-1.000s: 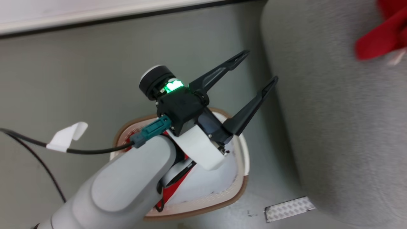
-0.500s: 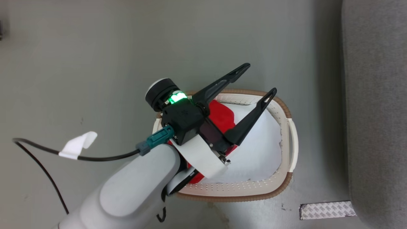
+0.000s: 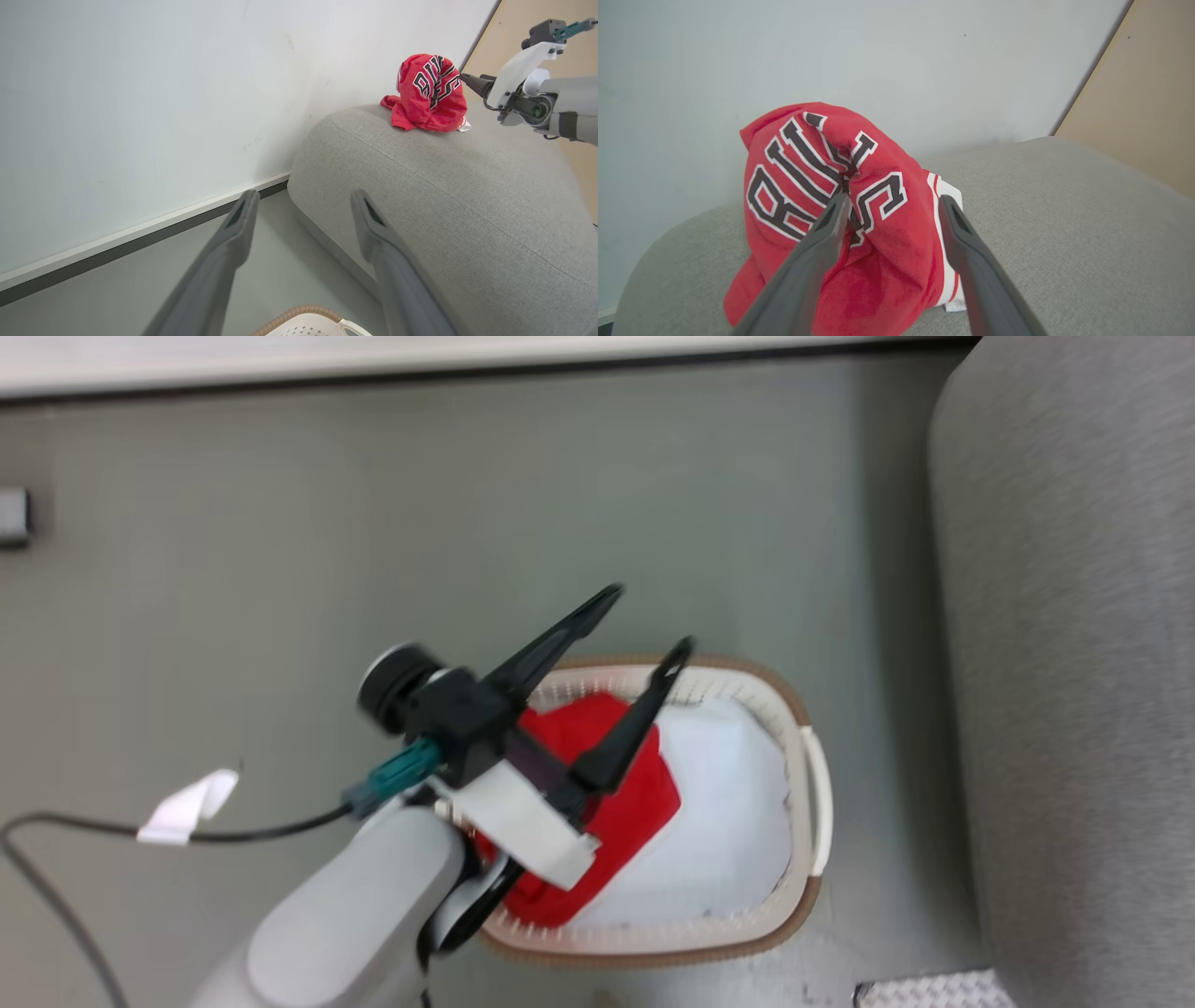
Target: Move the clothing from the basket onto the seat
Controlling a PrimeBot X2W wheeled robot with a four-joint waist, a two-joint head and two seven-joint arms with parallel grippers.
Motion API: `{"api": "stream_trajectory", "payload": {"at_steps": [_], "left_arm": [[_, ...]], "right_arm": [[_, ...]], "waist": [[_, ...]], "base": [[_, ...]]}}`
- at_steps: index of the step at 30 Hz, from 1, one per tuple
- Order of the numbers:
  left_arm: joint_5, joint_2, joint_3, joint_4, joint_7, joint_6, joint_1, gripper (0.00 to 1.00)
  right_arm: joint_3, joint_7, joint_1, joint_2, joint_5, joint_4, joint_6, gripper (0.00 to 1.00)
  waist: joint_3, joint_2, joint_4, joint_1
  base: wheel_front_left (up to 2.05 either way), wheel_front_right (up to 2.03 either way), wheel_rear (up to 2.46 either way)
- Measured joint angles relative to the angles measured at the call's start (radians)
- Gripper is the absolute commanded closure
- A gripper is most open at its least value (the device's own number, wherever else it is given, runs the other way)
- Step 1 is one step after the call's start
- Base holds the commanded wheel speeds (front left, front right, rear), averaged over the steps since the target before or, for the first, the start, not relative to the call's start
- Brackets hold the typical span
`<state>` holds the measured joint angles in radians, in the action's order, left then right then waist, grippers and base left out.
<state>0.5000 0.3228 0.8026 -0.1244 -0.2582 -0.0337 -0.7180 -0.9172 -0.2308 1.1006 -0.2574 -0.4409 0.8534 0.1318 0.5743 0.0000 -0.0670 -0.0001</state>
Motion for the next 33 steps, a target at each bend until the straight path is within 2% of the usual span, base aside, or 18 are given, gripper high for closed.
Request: {"api": "stream_trajectory", "payload": {"at_steps": [3,6,10,13,17,22,28,33], "left_arm": [[0.004,0.017,-0.019,-0.008,-0.004,0.015,0.056,0.0],[0.004,0.027,-0.055,-0.003,-0.005,0.047,0.117,0.0],[-0.001,0.026,-0.124,0.023,-0.006,0.078,0.22,0.0],[-0.017,0.02,-0.172,0.034,-0.006,0.096,0.297,0.0],[-0.049,-0.003,-0.239,0.035,-0.006,0.105,0.388,0.0],[-0.089,-0.041,-0.347,0.036,-0.006,0.112,0.5,0.0],[-0.162,-0.101,-0.497,0.037,-0.006,0.116,0.625,0.0],[-0.211,-0.155,-0.597,0.023,-0.006,0.083,0.701,0.0]], "right_arm": [[0.046,-0.018,-0.051,0.026,0.008,0.022,0.0,0.0],[0.119,-0.027,-0.105,0.054,0.044,0.018,0.0,0.0],[0.307,-0.032,-0.211,0.118,0.182,-0.11,0.0,0.0],[0.416,-0.034,-0.359,0.123,0.272,-0.223,0.0,0.0],[0.508,-0.034,-0.512,0.137,0.391,-0.364,0.0,0.0],[0.6,-0.034,-0.673,0.17,0.463,-0.476,0.0,0.0],[0.714,-0.034,-0.828,0.201,0.477,-0.568,0.0,0.0],[0.782,-0.034,-0.93,0.205,0.482,-0.607,0.0,0.0]], "waist": [[-0.055,0.0,-0.015,0.0],[-0.117,0.0,-0.03,-0.0001],[-0.203,-0.0001,-0.044,-0.0002],[-0.262,0.0,-0.045,-0.0003],[-0.331,0.0,-0.035,-0.0003],[-0.402,0.0,-0.01,-0.0003],[-0.469,0.0,0.017,-0.0002],[-0.511,0.0,0.027,-0.0002]], "base": [[0.0,0.0,0.0],[0.0,0.0,0.0],[0.0,0.0,0.0],[0.0,0.0,0.0],[0.0,0.0,0.0],[0.0,0.0,0.0],[0.0,0.0,0.0],[0.0,0.0,0.0]]}}
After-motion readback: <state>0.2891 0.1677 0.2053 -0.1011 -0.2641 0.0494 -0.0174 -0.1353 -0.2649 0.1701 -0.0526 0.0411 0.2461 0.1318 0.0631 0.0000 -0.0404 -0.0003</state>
